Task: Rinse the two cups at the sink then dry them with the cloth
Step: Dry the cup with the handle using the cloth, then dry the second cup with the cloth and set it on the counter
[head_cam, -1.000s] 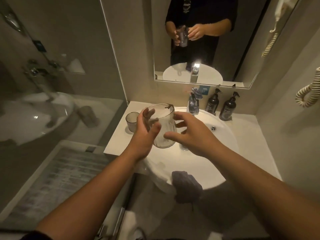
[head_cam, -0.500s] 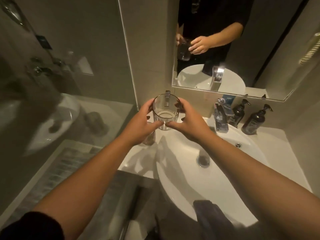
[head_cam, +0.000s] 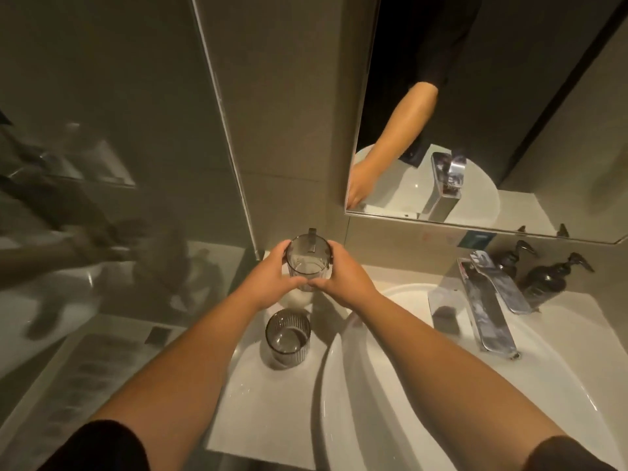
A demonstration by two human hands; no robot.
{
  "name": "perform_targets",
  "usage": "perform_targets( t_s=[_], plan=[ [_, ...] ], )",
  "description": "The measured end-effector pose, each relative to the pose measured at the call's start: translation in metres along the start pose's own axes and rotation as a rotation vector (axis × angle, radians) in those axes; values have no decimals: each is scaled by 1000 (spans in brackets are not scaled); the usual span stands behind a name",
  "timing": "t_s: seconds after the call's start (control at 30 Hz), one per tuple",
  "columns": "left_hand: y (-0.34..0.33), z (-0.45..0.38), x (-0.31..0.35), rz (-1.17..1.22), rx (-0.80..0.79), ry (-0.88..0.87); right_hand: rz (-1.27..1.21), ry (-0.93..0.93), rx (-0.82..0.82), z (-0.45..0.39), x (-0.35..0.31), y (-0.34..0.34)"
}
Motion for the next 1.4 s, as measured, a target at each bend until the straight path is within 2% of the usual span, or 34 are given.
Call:
perform_targets(
  t_s=[0.43, 0.7, 1.03, 1.13, 1.2, 1.4],
  plan=[
    [-18, -26, -47, -79, -73, 81, 88, -93, -50, -22, 48, -34],
    [-20, -42, -52, -136, -78, 82, 94, -130, -67, -34, 61, -36],
    [-20, -51, -48, -221, -96, 73, 228, -174, -72, -38, 68, -36],
    [-20, -45, -47, -170, -97, 98, 257, -180, -113, -35, 67, -35],
    [-16, -34, -55, -61, -68, 179, 304, -170, -143, -28, 65, -30],
    [-3, 44, -55, 238, 201, 266, 357, 10, -209, 25, 37, -16]
  ],
)
Point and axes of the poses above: each hand's wrist, its own z-axis away from the middle knuckle, its own y-axis out of the back of the hand, x = y × z, the point moved 7 cm from there along -z, towards the middle knuckle, and after that the axes turned 1 degree about z, right-handed, at the moved point
